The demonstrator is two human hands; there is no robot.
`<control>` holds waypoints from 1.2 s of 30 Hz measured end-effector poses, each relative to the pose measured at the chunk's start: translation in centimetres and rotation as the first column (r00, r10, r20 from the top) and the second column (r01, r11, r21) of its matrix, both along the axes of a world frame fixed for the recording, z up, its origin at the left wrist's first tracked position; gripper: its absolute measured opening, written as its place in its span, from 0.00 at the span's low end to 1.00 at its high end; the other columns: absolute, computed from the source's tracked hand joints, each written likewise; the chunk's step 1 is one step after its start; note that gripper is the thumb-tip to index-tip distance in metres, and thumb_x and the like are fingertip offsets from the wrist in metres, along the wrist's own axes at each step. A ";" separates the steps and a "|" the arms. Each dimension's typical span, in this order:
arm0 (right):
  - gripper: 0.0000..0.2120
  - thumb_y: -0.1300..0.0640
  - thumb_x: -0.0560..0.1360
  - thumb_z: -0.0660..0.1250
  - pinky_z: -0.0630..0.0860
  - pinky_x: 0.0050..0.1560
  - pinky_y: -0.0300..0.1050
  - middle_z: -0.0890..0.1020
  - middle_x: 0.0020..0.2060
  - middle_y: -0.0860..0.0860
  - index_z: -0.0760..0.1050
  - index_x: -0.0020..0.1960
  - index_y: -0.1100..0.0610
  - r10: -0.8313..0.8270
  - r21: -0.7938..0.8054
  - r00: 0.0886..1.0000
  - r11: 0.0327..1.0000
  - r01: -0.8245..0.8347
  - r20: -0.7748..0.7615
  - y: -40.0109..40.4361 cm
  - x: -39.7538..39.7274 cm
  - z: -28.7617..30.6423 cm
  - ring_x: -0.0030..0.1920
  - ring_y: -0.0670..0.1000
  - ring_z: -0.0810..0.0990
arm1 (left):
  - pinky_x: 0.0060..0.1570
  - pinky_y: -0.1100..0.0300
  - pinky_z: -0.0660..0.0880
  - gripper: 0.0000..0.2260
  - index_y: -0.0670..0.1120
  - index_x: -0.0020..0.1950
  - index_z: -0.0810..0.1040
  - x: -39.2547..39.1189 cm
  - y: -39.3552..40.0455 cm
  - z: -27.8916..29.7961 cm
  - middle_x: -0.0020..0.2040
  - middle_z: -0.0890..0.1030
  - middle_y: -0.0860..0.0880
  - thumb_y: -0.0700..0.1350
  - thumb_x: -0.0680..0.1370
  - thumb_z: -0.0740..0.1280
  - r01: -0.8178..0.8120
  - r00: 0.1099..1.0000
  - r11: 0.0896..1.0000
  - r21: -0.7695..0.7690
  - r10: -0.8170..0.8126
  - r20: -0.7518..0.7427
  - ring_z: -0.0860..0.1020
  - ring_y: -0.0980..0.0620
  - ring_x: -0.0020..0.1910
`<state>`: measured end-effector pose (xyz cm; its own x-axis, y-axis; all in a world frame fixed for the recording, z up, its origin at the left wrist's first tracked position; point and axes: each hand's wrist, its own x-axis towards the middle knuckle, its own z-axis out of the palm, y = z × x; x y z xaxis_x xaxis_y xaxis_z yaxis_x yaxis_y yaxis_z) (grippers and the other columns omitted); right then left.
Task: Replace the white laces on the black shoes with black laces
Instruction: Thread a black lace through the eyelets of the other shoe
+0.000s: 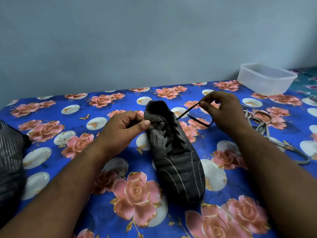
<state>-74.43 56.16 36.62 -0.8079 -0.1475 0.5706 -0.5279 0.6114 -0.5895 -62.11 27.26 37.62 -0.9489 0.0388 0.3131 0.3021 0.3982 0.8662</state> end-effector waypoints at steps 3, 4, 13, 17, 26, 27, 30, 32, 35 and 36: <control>0.03 0.50 0.77 0.72 0.72 0.57 0.57 0.83 0.43 0.45 0.82 0.47 0.49 -0.042 0.059 0.999 0.997 0.042 -0.006 -0.2 0.2 0.0 0.53 0.56 0.76 | 0.33 0.74 0.67 0.09 0.39 0.40 0.77 0.1 0.0 0.4 0.28 0.75 0.60 0.37 0.80 0.68 -0.033 0.999 0.998 0.061 0.033 0.006 0.71 0.62 0.28; 0.03 0.50 0.77 0.72 0.71 0.57 0.55 0.82 0.45 0.45 0.82 0.48 0.49 -0.047 0.098 0.999 0.994 0.046 0.013 -0.3 0.2 0.0 0.55 0.56 0.75 | 0.32 0.74 0.66 0.09 0.40 0.40 0.76 0.1 0.0 0.4 0.26 0.74 0.60 0.37 0.81 0.67 -0.046 0.999 0.996 0.075 0.046 0.004 0.70 0.62 0.26; 0.10 0.50 0.78 0.68 0.66 0.62 0.47 0.77 0.53 0.41 0.80 0.59 0.43 0.235 0.152 0.971 0.959 -0.238 0.039 -1.3 1.6 0.6 0.61 0.52 0.71 | 0.48 0.71 0.69 0.09 0.53 0.50 0.79 -0.6 -0.3 -0.6 0.48 0.78 0.58 0.57 0.77 0.71 -0.282 0.942 0.927 -0.246 0.219 -0.254 0.74 0.61 0.46; 0.09 0.41 0.77 0.69 0.69 0.58 0.44 0.82 0.50 0.39 0.82 0.53 0.43 0.404 0.203 0.915 0.896 -0.396 0.005 -2.6 2.5 0.6 0.57 0.50 0.75 | 0.59 0.45 0.68 0.10 0.60 0.45 0.81 0.1 1.4 -0.5 0.51 0.76 0.58 0.64 0.72 0.68 -0.313 0.914 0.863 -0.396 0.160 -0.373 0.74 0.53 0.57; 0.06 0.47 0.76 0.73 0.68 0.51 0.41 0.81 0.46 0.43 0.76 0.48 0.39 0.406 0.199 0.912 0.900 -0.389 -0.055 -3.4 2.8 0.4 0.51 0.49 0.74 | 0.58 0.49 0.63 0.10 0.62 0.42 0.79 0.5 2.9 -0.5 0.52 0.73 0.62 0.65 0.72 0.63 -0.256 0.949 0.877 -0.407 0.147 -0.279 0.68 0.60 0.56; 0.07 0.47 0.76 0.73 0.67 0.52 0.39 0.81 0.46 0.43 0.75 0.47 0.39 0.388 0.198 0.918 0.909 -0.367 -0.077 -3.4 2.7 0.4 0.50 0.50 0.75 | 0.60 0.48 0.63 0.09 0.62 0.42 0.78 0.5 2.9 -0.6 0.53 0.73 0.63 0.65 0.72 0.63 -0.228 0.958 0.891 -0.394 0.132 -0.256 0.68 0.62 0.57; 0.08 0.49 0.77 0.73 0.65 0.52 0.35 0.80 0.46 0.44 0.74 0.48 0.40 0.363 0.201 0.927 0.919 -0.340 -0.091 -3.5 2.8 0.4 0.49 0.49 0.73 | 0.62 0.47 0.63 0.10 0.63 0.42 0.78 0.4 2.7 -0.6 0.54 0.72 0.65 0.66 0.72 0.63 -0.212 0.966 0.902 -0.376 0.135 -0.221 0.67 0.62 0.59; 0.07 0.49 0.77 0.73 0.64 0.52 0.34 0.80 0.47 0.43 0.76 0.48 0.41 0.360 0.206 0.930 0.918 -0.337 -0.080 -3.5 2.8 0.4 0.50 0.48 0.73 | 0.58 0.50 0.61 0.11 0.63 0.43 0.77 0.4 2.6 -0.5 0.55 0.72 0.64 0.68 0.70 0.63 -0.256 0.956 0.880 -0.400 0.169 -0.239 0.66 0.60 0.58; 0.04 0.50 0.76 0.74 0.63 0.51 0.29 0.80 0.47 0.43 0.80 0.49 0.47 0.330 0.215 0.940 0.927 -0.306 -0.086 -3.4 2.8 0.4 0.50 0.48 0.72 | 0.58 0.49 0.63 0.15 0.63 0.48 0.74 0.3 2.3 -0.6 0.54 0.72 0.64 0.70 0.68 0.62 -0.283 0.953 0.872 -0.400 0.210 -0.217 0.66 0.60 0.57; 0.04 0.51 0.76 0.74 0.63 0.51 0.29 0.79 0.46 0.43 0.80 0.48 0.47 0.322 0.215 0.943 0.930 -0.298 -0.086 -3.4 2.8 0.4 0.49 0.48 0.72 | 0.60 0.47 0.66 0.16 0.63 0.49 0.73 0.3 2.3 -0.7 0.54 0.72 0.65 0.70 0.68 0.62 -0.271 0.960 0.884 -0.382 0.216 -0.179 0.67 0.59 0.57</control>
